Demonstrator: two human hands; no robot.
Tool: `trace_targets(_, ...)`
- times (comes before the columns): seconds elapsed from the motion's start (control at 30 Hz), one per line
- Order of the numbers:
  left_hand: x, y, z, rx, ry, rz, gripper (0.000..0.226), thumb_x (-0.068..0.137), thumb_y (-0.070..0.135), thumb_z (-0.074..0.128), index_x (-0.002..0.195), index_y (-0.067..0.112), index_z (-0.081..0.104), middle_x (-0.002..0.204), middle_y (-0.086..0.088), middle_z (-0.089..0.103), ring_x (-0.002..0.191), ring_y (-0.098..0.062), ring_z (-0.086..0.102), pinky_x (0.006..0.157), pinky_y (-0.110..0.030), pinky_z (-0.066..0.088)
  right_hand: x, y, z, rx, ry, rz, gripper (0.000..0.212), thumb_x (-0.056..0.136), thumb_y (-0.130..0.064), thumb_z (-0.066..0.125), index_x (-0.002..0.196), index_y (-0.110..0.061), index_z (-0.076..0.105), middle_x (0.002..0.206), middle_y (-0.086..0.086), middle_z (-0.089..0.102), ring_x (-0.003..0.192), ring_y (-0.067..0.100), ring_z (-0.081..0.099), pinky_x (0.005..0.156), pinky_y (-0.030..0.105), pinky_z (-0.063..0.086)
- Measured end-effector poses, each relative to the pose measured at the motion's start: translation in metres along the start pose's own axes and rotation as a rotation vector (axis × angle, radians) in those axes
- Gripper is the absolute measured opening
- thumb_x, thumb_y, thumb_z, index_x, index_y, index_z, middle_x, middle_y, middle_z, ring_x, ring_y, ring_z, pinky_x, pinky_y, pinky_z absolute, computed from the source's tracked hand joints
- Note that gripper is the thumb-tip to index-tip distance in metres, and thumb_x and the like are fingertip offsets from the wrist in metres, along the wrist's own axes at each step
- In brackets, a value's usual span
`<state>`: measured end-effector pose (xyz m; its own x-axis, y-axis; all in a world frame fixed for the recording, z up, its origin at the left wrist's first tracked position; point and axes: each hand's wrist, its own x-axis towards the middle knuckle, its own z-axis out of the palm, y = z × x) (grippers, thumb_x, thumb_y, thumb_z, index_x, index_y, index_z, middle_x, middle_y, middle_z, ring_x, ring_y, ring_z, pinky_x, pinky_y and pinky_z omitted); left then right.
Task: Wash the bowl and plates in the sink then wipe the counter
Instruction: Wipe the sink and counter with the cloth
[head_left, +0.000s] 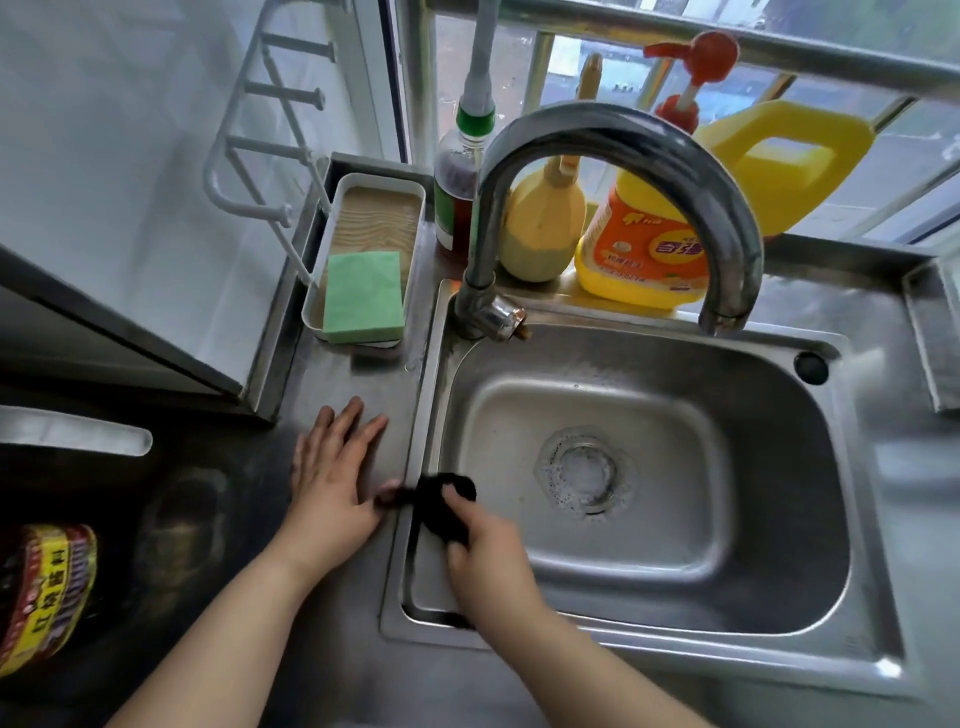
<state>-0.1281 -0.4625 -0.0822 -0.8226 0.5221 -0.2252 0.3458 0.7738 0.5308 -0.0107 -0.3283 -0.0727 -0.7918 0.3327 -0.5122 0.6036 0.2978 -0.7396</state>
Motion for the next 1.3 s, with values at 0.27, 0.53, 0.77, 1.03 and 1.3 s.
trace_targets(0.27, 0.011, 0.045, -0.004, -0.059, 0.021, 0.087, 0.057, 0.093, 0.025, 0.055, 0.145, 0.025, 0.033, 0.157, 0.009, 0.014, 0.142, -0.005, -0.005, 0.114, -0.028, -0.003, 0.128, -0.041, -0.047, 1.285, 0.258, 0.541, 0.023, 0.096, 0.005, 0.040, 0.081, -0.007, 0.052, 0.054, 0.009, 0.057, 0.045, 0.017, 0.055, 0.037, 0.017, 0.045)
trace_targets(0.53, 0.036, 0.075, 0.029, -0.090, 0.030, 0.093, 0.054, 0.094, 0.023, 0.052, 0.144, 0.012, 0.035, 0.156, -0.005, 0.024, 0.146, -0.016, 0.007, 0.118, -0.031, 0.008, 0.127, -0.010, -0.169, 1.470, 0.720, 0.487, 0.025, 0.094, 0.009, 0.032, 0.112, 0.012, 0.049, 0.113, 0.026, 0.056, 0.107, 0.037, 0.057, 0.086, 0.031, 0.046)
trace_targets(0.77, 0.033, 0.077, 0.045, -0.015, 0.142, 0.083, 0.066, 0.085, 0.043, 0.033, 0.139, 0.006, 0.043, 0.150, -0.010, 0.036, 0.143, -0.014, 0.015, 0.114, -0.032, 0.013, 0.115, -0.040, -0.165, 1.341, 0.473, 0.459, 0.037, 0.099, 0.005, 0.025, 0.130, 0.011, 0.045, 0.124, 0.020, 0.054, 0.119, 0.038, 0.050, 0.091, 0.037, 0.042)
trace_targets(1.03, 0.033, 0.067, 0.049, 0.026, 0.154, 0.127, 0.062, 0.081, 0.037, 0.037, 0.128, 0.000, 0.052, 0.141, -0.017, 0.046, 0.141, -0.024, 0.025, 0.112, -0.038, 0.021, 0.104, 0.047, -0.251, 1.207, 0.535, 0.377, 0.032, 0.097, 0.006, 0.030, 0.111, 0.022, 0.053, 0.088, 0.022, 0.064, 0.070, 0.023, 0.069, 0.061, 0.035, 0.057)
trace_targets(1.3, 0.032, 0.068, 0.050, 0.009, 0.178, 0.112, 0.062, 0.078, 0.036, 0.039, 0.127, 0.000, 0.052, 0.141, -0.015, 0.046, 0.140, -0.021, 0.025, 0.112, -0.037, 0.020, 0.137, 0.066, -0.242, 1.065, 0.562, 0.458, 0.039, 0.086, 0.009, 0.024, 0.103, 0.027, 0.054, 0.098, 0.041, 0.061, 0.078, 0.051, 0.065, 0.046, 0.044, 0.054)
